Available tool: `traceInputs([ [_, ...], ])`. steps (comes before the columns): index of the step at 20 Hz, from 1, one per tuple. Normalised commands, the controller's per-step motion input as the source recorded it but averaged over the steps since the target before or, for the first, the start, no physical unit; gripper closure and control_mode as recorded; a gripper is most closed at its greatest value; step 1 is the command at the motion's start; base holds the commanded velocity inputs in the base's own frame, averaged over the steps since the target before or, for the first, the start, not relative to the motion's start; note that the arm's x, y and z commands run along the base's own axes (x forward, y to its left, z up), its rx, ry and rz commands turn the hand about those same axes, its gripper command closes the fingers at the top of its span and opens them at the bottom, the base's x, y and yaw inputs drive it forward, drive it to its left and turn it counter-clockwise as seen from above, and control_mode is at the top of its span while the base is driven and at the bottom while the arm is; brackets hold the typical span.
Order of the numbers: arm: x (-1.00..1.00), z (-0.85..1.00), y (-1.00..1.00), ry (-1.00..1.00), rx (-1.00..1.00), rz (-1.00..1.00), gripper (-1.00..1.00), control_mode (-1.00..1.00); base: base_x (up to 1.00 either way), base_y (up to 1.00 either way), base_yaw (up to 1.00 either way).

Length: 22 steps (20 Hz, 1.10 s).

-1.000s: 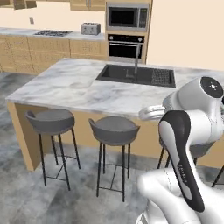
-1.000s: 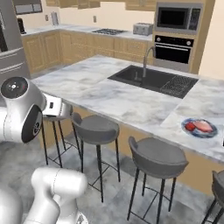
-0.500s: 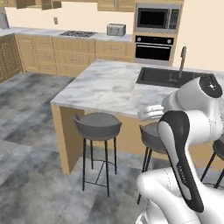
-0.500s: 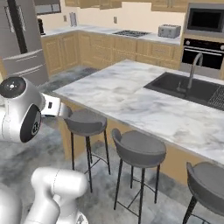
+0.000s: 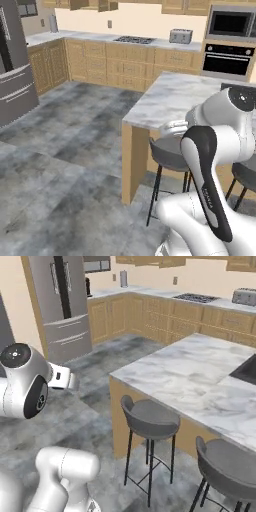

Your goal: Retrieve the tupperware and aluminum foil from the cabinet and place them on the dining counter near the plate with steak and bell pepper to prepare for storing leftovers.

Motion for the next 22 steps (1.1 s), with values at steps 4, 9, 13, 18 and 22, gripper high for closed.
traceInputs([
  [4, 0.0, 0.0, 0.0, 0.0, 0.0, 0.0, -1.0, 1.0, 0.87, 1.0, 0.27],
  [9, 0.0, 0.0, 0.0, 0.0, 0.0, 0.0, -1.0, 1.0, 1.0, 1.0, 0.1],
  [13, 0.0, 0.0, 0.0, 0.0, 0.0, 0.0, -1.0, 1.0, 1.0, 1.0, -0.03],
  [18, 0.0, 0.0, 0.0, 0.0, 0.0, 0.0, -1.0, 1.0, 0.97, 0.98, -0.22],
  [22, 0.0, 0.0, 0.0, 0.0, 0.0, 0.0, -1.0, 1.0, 0.98, 0.89, -0.33],
])
